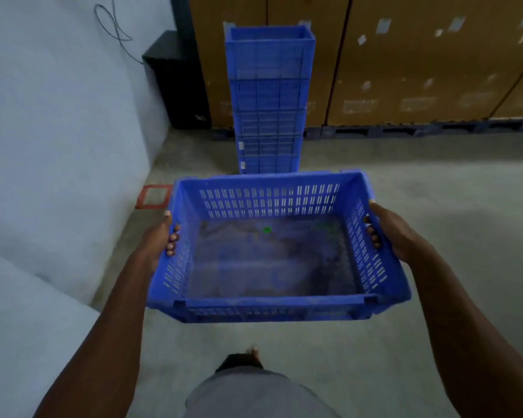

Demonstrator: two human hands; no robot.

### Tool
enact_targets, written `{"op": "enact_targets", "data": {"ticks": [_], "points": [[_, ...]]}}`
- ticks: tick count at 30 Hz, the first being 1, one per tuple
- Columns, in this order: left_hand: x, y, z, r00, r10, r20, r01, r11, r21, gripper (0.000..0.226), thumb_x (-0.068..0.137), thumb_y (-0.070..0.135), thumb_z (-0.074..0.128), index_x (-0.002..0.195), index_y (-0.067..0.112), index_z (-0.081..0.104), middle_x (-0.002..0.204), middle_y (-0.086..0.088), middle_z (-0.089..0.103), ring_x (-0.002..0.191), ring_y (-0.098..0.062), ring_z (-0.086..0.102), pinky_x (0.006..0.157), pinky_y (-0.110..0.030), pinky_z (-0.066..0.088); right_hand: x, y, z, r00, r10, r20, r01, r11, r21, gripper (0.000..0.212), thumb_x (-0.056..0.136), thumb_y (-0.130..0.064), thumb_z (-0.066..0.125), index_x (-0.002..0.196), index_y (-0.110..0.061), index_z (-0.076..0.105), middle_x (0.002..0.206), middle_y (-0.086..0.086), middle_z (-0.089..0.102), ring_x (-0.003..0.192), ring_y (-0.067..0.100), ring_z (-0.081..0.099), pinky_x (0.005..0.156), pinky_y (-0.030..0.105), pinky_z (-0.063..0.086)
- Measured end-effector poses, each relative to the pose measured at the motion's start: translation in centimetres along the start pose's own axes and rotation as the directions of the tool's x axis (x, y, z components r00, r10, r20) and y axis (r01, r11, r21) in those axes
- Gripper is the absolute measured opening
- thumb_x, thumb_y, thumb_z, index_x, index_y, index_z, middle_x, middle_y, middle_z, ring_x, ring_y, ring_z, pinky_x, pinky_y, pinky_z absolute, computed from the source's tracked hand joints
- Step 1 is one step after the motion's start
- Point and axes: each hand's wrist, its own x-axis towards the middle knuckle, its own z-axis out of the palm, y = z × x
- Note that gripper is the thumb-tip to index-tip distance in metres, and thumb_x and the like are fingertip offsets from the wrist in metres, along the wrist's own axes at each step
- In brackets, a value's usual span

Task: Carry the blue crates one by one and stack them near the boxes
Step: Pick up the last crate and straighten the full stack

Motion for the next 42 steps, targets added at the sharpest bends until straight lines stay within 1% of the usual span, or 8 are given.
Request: {"op": "enact_targets", "data": {"ticks": [3,6,9,13,18,25,30,42], "points": [[6.1,5.3,0.6,0.999,0.038,0.030,-0.039,0.998,0.040,0.043,0.108,0.049,0.028,0.081,0.021,0.047,0.061,0.000,0.033,0.031,-0.004,0.026,0.034,-0.013,0.022,5.1,-4.8,2.0,1.000,0.022,-0.005,-0.022,1.000,0.018,0.040,0.101,-0.049,0.043,0.090,-0.012,0.048,0.062,0.002,0.039,0.044,0.013,0.035,0.037,0.024,0.031],[12.7,11.8,1.2,0.997,0.048,0.053,-0.050,0.998,0.047,0.044,0.107,0.050,0.031,0.082,0.018,0.049,0.064,-0.001,0.033,0.032,-0.005,0.027,0.034,-0.015,0.024,10.1,-9.9,2.9,0.999,0.044,0.012,-0.045,0.997,0.058,0.034,0.099,-0.044,0.046,0.094,-0.011,0.048,0.063,0.001,0.040,0.045,0.013,0.036,0.039,0.024,0.032],[18.9,18.1,2.1,0.993,0.039,0.110,-0.044,0.998,0.044,0.046,0.106,0.053,0.036,0.085,0.014,0.049,0.065,0.000,0.034,0.036,-0.007,0.030,0.035,-0.018,0.028,15.2,-15.2,3.3,0.999,0.031,0.043,-0.034,0.996,0.077,0.041,0.094,-0.051,0.050,0.095,-0.010,0.050,0.064,0.001,0.043,0.047,0.013,0.039,0.042,0.025,0.036],[27.3,26.2,4.4,0.983,0.065,0.169,-0.073,0.996,0.043,0.048,0.106,0.053,0.034,0.086,0.012,0.049,0.065,0.000,0.033,0.036,-0.007,0.030,0.035,-0.018,0.029,23.6,-22.9,3.3,0.997,-0.024,0.072,0.017,0.995,0.100,0.049,0.091,-0.057,0.054,0.097,-0.009,0.053,0.065,0.002,0.046,0.050,0.015,0.041,0.048,0.030,0.037],[37.2,36.8,7.9,0.978,0.109,0.177,-0.114,0.993,0.015,0.051,0.106,0.054,0.032,0.088,0.009,0.051,0.066,-0.001,0.034,0.036,-0.008,0.031,0.035,-0.019,0.032,34.8,-34.2,3.2,0.990,-0.110,0.089,0.103,0.992,0.077,0.041,0.095,-0.048,0.053,0.099,-0.007,0.051,0.063,0.000,0.043,0.047,0.013,0.035,0.042,0.026,0.031],[49.1,51.0,11.9,0.971,0.144,0.189,-0.149,0.989,0.015,0.059,0.102,0.062,0.035,0.098,0.006,0.052,0.065,-0.001,0.038,0.042,-0.009,0.033,0.037,-0.020,0.036,49.0,-50.2,3.0,0.982,-0.153,0.114,0.145,0.987,0.074,0.044,0.092,-0.050,0.052,0.097,-0.007,0.052,0.063,0.001,0.042,0.045,0.013,0.033,0.036,0.023,0.030],[58.4,58.5,14.5,0.974,0.114,0.196,-0.127,0.990,0.055,0.058,0.102,0.061,0.036,0.098,0.006,0.052,0.066,0.000,0.036,0.040,-0.008,0.032,0.036,-0.020,0.033,57.0,-58.6,3.9,0.969,-0.200,0.146,0.192,0.979,0.066,0.042,0.096,-0.049,0.045,0.088,-0.007,0.049,0.065,0.002,0.037,0.045,0.012,0.032,0.037,0.023,0.030],[82.5,72.5,17.6,0.942,0.099,0.319,-0.103,0.995,-0.003,0.053,0.107,0.051,0.027,0.096,0.006,0.052,0.073,0.000,0.041,0.049,-0.008,0.036,0.041,-0.019,0.039,77.4,-73.1,8.5,0.965,-0.208,0.162,0.194,0.976,0.097,0.045,0.090,-0.051,0.049,0.097,-0.006,0.053,0.067,0.000,0.042,0.046,0.009,0.036,0.040,0.021,0.033]]}}
